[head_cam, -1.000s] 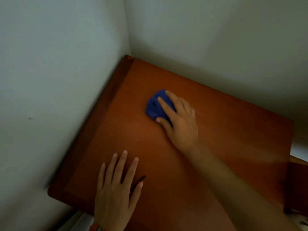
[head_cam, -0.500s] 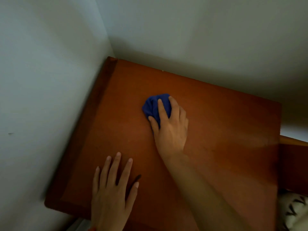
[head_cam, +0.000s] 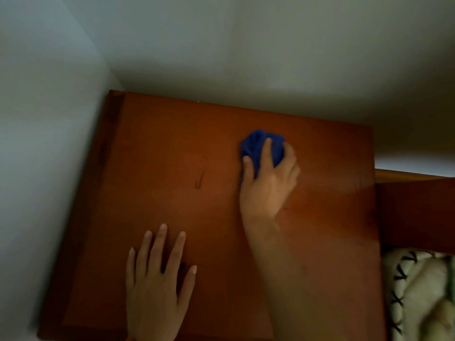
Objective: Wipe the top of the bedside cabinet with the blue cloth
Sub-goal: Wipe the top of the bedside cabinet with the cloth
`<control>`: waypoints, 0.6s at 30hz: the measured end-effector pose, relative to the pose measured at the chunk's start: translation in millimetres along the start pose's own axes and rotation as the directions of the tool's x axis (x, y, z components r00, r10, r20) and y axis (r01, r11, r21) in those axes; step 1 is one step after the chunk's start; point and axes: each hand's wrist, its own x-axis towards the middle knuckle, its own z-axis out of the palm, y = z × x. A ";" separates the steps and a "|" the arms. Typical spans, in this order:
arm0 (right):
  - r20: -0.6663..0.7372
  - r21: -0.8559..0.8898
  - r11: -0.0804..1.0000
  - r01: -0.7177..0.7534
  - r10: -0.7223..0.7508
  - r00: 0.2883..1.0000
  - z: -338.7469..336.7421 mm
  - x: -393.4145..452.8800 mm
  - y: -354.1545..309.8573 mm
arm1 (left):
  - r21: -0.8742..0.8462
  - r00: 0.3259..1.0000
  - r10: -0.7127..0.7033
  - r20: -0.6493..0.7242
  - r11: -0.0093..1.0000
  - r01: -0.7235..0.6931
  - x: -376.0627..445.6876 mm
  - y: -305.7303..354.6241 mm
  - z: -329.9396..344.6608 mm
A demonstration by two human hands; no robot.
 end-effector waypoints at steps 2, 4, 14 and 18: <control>0.076 0.016 0.978 0.206 -0.206 0.976 8.2 -18.7 -28.5 | 0.017 1.000 -0.017 0.008 1.000 0.017 0.0 2.2 -0.6; 0.146 0.033 0.938 0.346 -0.347 0.927 7.2 -18.3 -24.8 | 0.035 1.000 -0.021 0.013 0.999 0.020 0.4 1.9 -0.1; 0.003 -0.030 0.999 0.012 -0.012 1.000 -24.1 -2.8 44.4 | -0.015 0.988 0.153 -0.009 0.988 -0.153 4.2 41.4 3.6; 0.157 0.025 0.941 0.338 -0.337 0.928 -25.9 -6.8 49.7 | 0.000 0.986 0.164 0.027 0.986 -0.164 1.8 66.4 15.5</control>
